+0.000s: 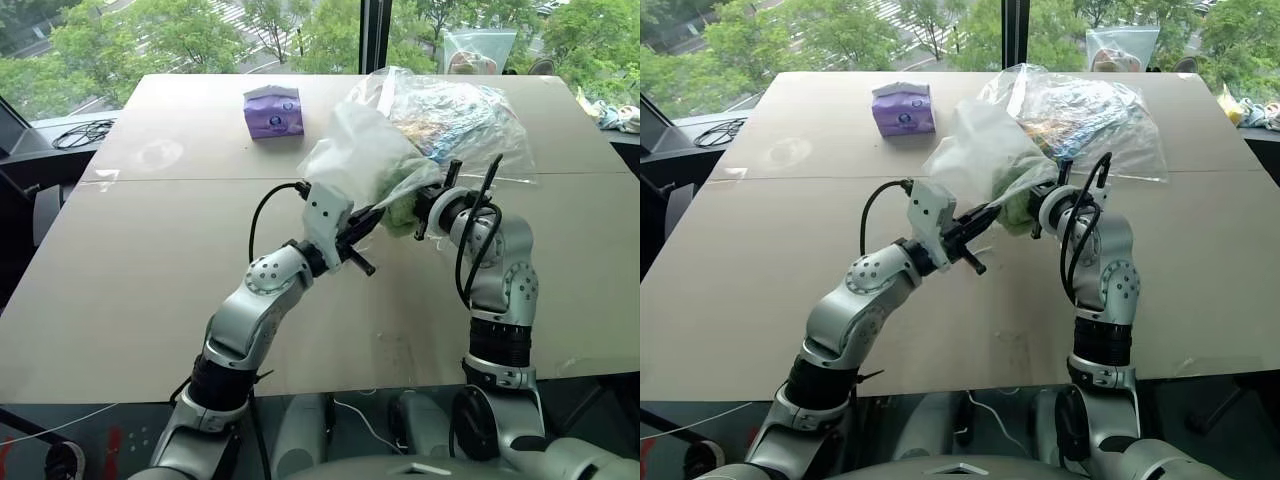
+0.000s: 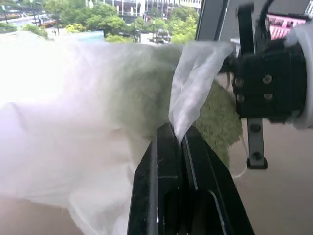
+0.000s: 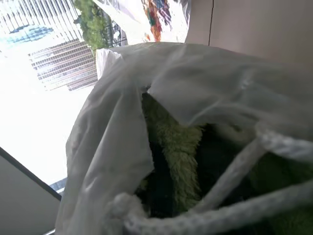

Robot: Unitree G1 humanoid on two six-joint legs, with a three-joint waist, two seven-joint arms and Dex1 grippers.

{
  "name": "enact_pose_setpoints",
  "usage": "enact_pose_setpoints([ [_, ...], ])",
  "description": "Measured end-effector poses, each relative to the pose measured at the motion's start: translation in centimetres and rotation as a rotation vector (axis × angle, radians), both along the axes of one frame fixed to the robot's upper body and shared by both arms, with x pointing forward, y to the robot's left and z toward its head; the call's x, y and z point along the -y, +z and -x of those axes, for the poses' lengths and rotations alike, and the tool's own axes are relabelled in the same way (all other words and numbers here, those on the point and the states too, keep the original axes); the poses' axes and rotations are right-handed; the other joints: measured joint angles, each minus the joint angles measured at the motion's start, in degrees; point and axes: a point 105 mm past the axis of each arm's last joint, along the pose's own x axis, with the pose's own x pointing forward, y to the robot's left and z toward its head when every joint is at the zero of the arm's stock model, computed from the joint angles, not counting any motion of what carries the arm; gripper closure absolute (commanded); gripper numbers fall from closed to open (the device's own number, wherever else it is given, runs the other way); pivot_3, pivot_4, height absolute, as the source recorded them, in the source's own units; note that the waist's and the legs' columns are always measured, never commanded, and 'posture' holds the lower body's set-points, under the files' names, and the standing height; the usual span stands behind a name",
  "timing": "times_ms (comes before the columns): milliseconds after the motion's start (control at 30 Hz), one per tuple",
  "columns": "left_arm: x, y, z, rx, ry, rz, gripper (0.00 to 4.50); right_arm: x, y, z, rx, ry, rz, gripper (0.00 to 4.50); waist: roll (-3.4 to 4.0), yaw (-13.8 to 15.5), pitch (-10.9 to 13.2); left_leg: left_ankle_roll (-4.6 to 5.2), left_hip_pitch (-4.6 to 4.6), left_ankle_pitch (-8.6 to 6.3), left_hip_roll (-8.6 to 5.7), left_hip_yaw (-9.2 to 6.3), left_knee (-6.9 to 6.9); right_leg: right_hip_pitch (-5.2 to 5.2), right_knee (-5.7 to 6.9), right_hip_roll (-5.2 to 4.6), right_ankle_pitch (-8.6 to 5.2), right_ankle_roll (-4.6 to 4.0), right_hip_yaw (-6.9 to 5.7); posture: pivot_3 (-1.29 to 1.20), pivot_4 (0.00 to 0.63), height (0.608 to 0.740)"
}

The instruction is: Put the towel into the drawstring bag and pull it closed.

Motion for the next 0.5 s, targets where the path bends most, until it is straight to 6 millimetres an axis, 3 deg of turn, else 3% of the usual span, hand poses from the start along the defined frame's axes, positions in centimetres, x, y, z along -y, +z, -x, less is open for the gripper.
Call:
enact_pose_setpoints([
  [167,-0.3,1.7,-0.5,-0.005,0.014,0.098,4.50,-0.4,0.0,0.0,0.020,0.012,0.094,1.20,0.00,-0.1,0.0,0.01,0.00,0.00,0.02,-0.01,0.04,0.00,0.05,0.09,0.00,0.00,-0.13,0.00,0.150,0.740],
  [367,-2.0,3.8,-1.4,-0.057,0.045,0.245,4.50,-0.9,0.8,0.6,0.235,0.168,0.394,1.20,0.00,0.1,0.0,0.04,-0.02,0.02,0.00,-0.02,0.19,0.06,0.03,0.09,0.01,0.01,-0.22,0.00,0.150,0.740],
  [500,-2.4,3.6,-1.4,-0.085,0.042,0.246,4.50,-0.6,1.4,1.2,0.374,0.269,0.504,1.20,0.00,0.1,0.0,0.05,-0.04,0.02,0.00,-0.05,0.21,0.07,0.04,0.12,0.01,0.02,-0.24,0.00,0.150,0.740],
])
